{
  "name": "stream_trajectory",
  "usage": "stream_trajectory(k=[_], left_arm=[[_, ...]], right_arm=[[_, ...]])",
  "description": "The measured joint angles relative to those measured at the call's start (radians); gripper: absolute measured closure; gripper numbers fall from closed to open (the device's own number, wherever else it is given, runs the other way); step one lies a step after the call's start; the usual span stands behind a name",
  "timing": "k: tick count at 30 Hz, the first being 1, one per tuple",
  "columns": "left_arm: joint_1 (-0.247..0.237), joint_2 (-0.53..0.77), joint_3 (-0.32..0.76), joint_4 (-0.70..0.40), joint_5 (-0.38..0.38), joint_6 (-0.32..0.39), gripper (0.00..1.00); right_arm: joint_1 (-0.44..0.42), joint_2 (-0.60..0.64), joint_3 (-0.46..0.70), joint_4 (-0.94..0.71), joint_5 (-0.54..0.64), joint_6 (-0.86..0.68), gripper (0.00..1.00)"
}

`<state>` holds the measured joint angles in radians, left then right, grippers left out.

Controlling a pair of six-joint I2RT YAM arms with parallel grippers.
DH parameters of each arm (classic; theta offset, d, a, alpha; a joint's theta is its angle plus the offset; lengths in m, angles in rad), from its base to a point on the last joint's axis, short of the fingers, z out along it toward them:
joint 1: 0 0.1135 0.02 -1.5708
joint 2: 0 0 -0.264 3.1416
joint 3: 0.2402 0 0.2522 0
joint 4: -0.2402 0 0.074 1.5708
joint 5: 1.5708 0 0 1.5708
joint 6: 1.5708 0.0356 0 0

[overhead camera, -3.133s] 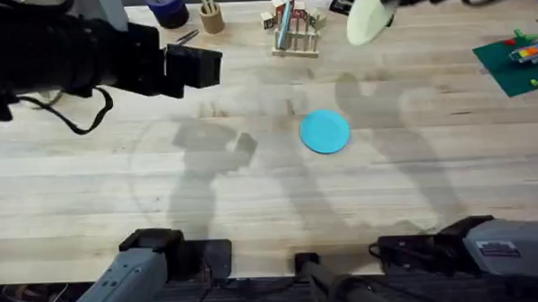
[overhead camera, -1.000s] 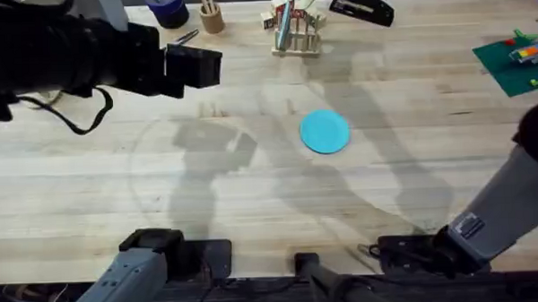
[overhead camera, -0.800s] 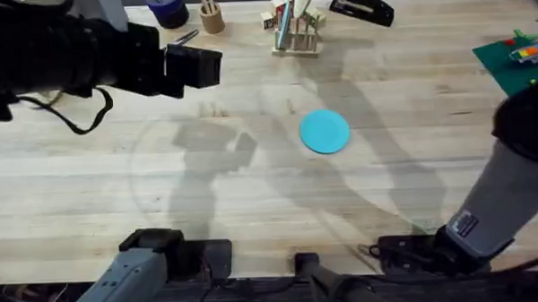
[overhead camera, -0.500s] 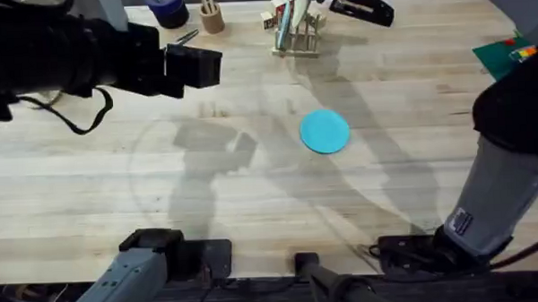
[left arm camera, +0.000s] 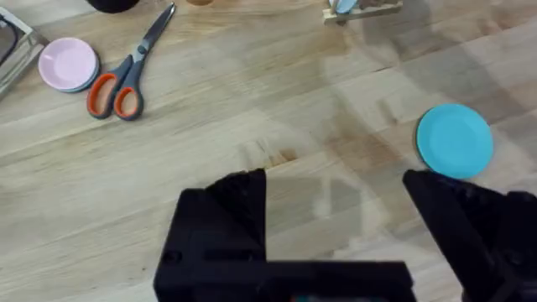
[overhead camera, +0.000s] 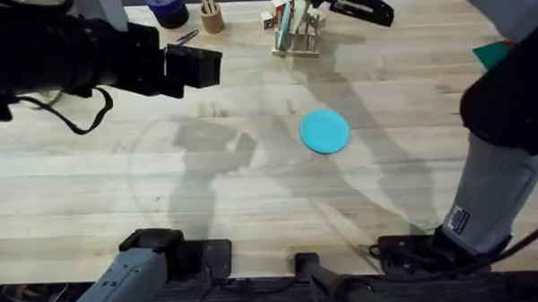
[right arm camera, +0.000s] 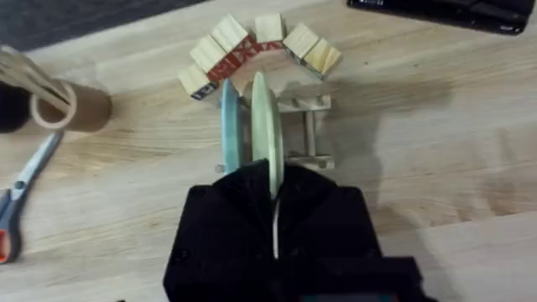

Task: Pick up the plates from the table one by one and place each into a slot on the dish rack.

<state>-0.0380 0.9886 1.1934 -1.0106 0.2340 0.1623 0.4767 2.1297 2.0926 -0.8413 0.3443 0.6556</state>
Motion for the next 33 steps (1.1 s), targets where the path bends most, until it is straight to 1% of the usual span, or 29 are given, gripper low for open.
stream_trajectory(k=[6, 18, 26, 33], left_arm=[[0.000, 0.000, 0.000, 0.000, 0.000, 0.000, 0.008], [0.000, 0.000, 0.000, 0.000, 0.000, 0.000, 0.007], [0.000, 0.000, 0.000, 0.000, 0.000, 0.000, 0.006], [0.000, 0.000, 0.000, 0.001, 0.000, 0.000, 0.006]], right_arm=[[0.000, 0.044, 0.000, 0.011, 0.000, 0.000, 0.970], [0.000, 0.049, 0.000, 0.033, 0.000, 0.000, 0.970], [0.000, 0.090, 0.000, 0.037, 0.000, 0.000, 0.970], [0.001, 0.094, 0.000, 0.040, 0.002, 0.000, 0.970]])
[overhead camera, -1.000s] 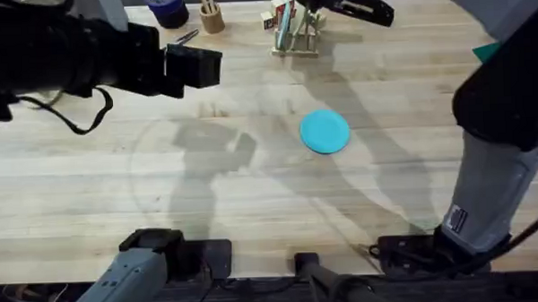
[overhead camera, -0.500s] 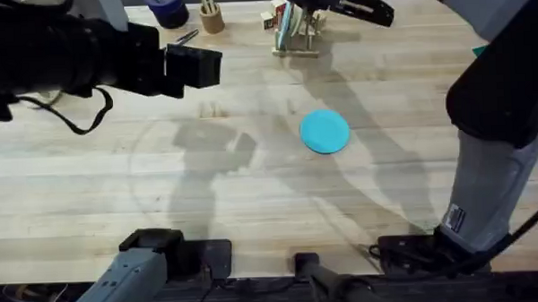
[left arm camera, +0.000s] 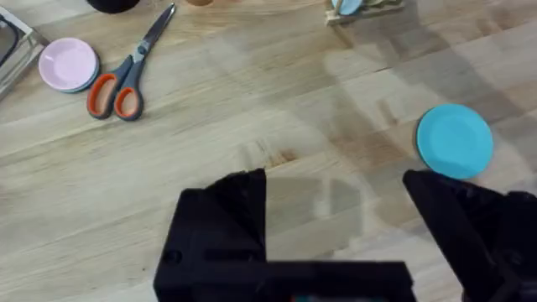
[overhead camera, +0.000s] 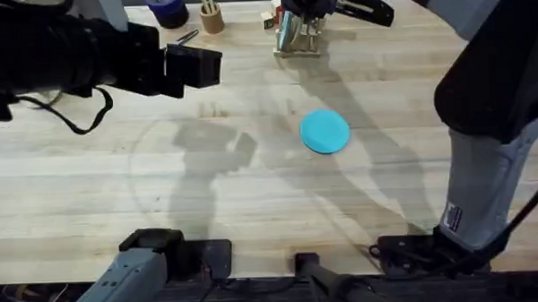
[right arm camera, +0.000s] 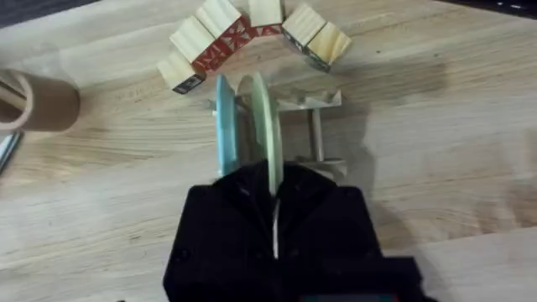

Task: Pick up the plates from the table one by one and place each into a slot on the dish rack.

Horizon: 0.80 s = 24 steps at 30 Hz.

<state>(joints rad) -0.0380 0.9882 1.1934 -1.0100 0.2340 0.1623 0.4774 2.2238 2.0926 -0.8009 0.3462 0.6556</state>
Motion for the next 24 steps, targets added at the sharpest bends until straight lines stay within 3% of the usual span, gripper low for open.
stream_trajectory(k=[4, 18, 24], left_arm=[[0.000, 0.000, 0.000, 0.000, 0.000, 0.000, 0.008], [0.000, 0.000, 0.000, 0.000, 0.000, 0.000, 0.006], [0.000, 0.000, 0.000, 0.000, 0.000, 0.000, 0.007]], right_arm=[[0.000, 0.000, 0.000, 0.000, 0.001, 0.000, 0.961], [0.000, 0.000, 0.000, 0.000, 0.002, 0.003, 0.797], [0.000, 0.000, 0.000, 0.001, 0.002, 0.003, 0.781]])
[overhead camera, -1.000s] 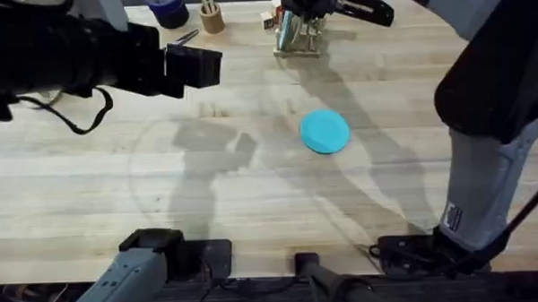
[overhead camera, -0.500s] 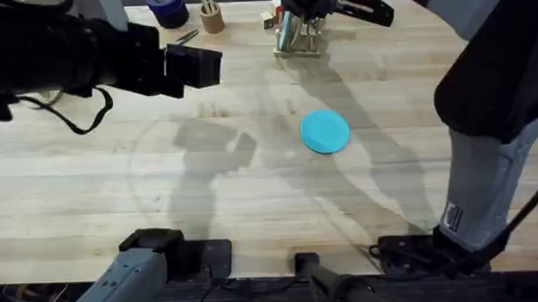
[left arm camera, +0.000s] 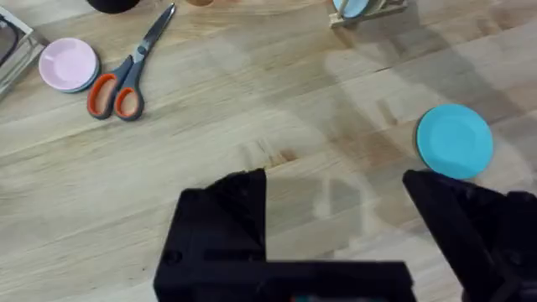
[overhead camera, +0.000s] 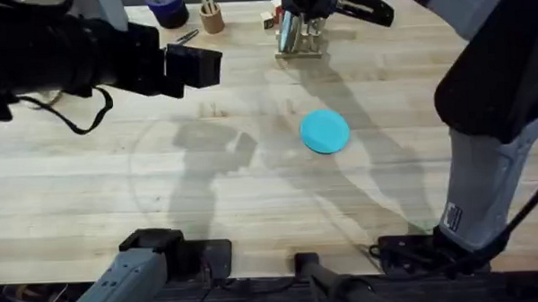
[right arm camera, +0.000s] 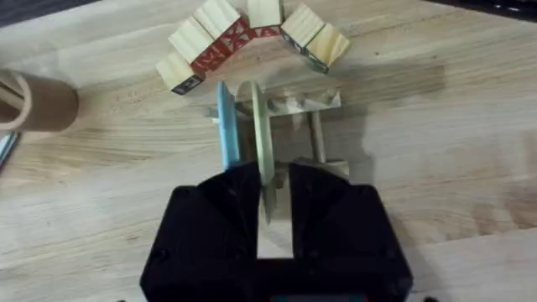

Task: Pick up the plates from the table one by one and place each into a slot on the dish rack.

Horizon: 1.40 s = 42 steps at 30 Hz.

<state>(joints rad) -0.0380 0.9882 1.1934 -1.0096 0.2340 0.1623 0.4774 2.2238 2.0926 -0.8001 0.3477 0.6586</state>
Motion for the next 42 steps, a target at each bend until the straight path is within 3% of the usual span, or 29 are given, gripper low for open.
stream_trajectory(k=[6, 13, 17, 26, 42], left_arm=[[0.000, 0.000, 0.000, 0.000, 0.000, 0.000, 0.007], [0.000, 0.000, 0.000, 0.000, 0.000, 0.000, 0.006], [0.000, 0.000, 0.000, 0.000, 0.000, 0.000, 0.006], [0.000, 0.000, 0.000, 0.000, 0.000, 0.000, 0.006], [0.000, 0.000, 0.000, -0.001, 0.000, 0.000, 0.007]], right_arm=[[0.000, -0.007, 0.000, -0.001, 0.000, -0.008, 0.766], [0.000, -0.095, 0.000, -0.079, 0.000, -0.034, 0.633], [0.000, -0.174, 0.001, -0.144, 0.000, -0.062, 0.474], [0.000, -0.299, 0.002, -0.322, 0.001, -0.188, 0.017], [-0.002, -0.436, 0.002, -0.590, -0.035, -0.454, 0.005]])
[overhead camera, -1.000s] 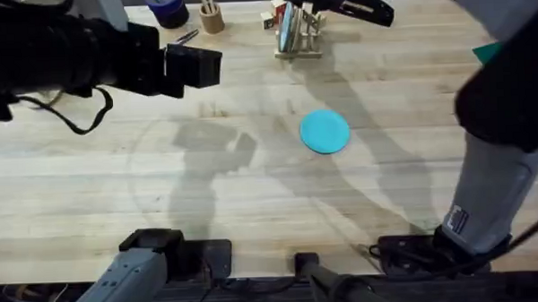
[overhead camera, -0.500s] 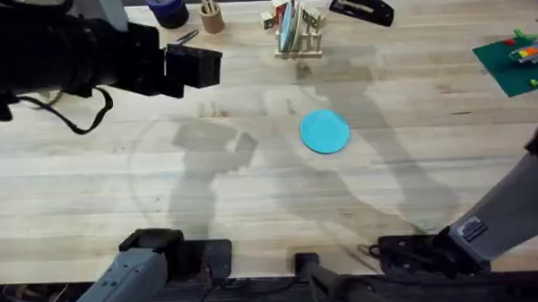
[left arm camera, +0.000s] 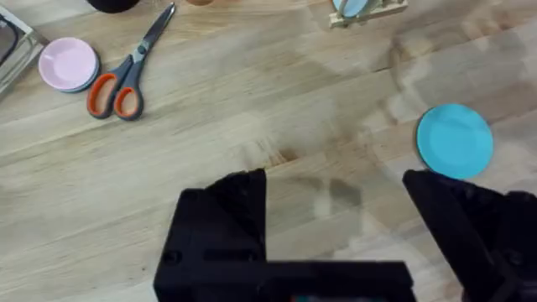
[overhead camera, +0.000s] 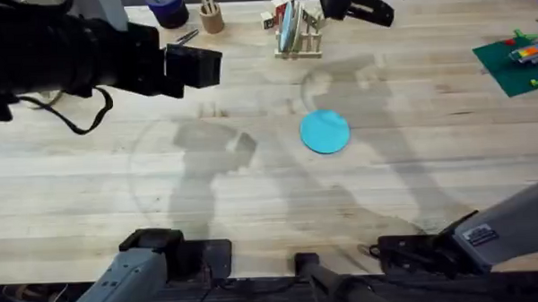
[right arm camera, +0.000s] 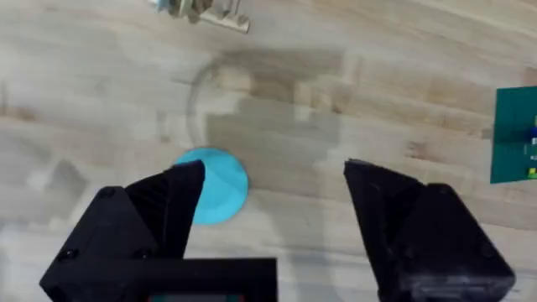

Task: Pick up the plates from the table one by one and place each into a slot on the dish rack.

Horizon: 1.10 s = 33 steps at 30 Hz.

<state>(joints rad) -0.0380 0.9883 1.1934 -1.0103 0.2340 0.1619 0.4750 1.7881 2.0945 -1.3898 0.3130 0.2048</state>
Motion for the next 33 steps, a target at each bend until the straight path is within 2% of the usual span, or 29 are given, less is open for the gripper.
stream_trajectory(k=[5, 8, 16, 23, 26, 33], left_arm=[[0.000, 0.000, 0.000, 0.000, 0.001, 0.000, 0.007], [0.000, 0.000, 0.000, 0.000, 0.001, 0.000, 0.007], [0.000, 0.000, 0.000, -0.008, 0.039, 0.000, 0.007], [0.000, 0.000, 0.000, -0.045, 0.063, 0.000, 0.007], [0.000, 0.000, 0.000, -0.057, 0.071, 0.000, 0.006], [0.000, 0.000, 0.000, -0.077, 0.089, -0.017, 0.005]], right_arm=[[-0.007, -0.071, -0.004, -0.024, -0.034, -0.012, 0.005], [-0.014, -0.145, -0.058, -0.015, -0.042, -0.020, 0.005], [-0.040, -0.346, -0.395, 0.031, -0.045, -0.038, 0.006], [-0.045, -0.476, -0.610, 0.033, -0.048, -0.041, 0.005], [-0.045, -0.509, -0.651, 0.030, -0.048, -0.041, 0.005], [-0.045, -0.517, -0.656, 0.032, -0.049, -0.033, 0.005]])
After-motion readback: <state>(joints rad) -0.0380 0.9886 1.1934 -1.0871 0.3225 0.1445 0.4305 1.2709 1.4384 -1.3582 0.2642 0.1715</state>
